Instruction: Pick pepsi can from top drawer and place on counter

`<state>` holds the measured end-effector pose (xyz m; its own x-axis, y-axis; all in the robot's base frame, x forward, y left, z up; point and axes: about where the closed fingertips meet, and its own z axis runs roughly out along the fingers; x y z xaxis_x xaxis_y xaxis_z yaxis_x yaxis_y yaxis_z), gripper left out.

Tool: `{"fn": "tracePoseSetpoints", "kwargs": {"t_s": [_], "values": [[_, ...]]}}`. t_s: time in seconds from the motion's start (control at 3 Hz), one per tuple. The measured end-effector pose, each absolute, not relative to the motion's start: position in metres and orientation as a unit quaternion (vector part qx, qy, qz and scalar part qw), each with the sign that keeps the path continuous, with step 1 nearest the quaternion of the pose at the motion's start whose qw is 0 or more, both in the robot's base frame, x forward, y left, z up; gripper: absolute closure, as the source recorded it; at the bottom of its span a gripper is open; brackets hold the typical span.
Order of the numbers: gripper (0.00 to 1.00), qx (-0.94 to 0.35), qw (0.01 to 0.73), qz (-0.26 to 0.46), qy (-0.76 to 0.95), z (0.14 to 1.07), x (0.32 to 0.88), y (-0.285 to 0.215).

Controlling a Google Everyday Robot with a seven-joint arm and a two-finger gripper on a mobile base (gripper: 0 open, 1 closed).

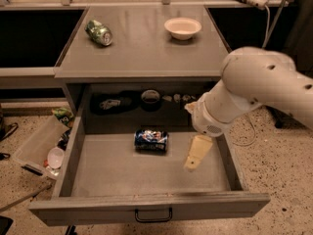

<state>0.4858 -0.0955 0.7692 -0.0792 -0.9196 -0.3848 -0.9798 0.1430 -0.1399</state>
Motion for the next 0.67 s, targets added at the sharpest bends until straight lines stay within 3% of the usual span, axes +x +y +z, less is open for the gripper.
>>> {"fn": "tracePoseSetpoints", "kwargs": {"t_s": [0.67], "values": [[0.0, -0.641, 0.229, 0.064, 0.73, 0.7725, 0.5053, -0.0896]]}}
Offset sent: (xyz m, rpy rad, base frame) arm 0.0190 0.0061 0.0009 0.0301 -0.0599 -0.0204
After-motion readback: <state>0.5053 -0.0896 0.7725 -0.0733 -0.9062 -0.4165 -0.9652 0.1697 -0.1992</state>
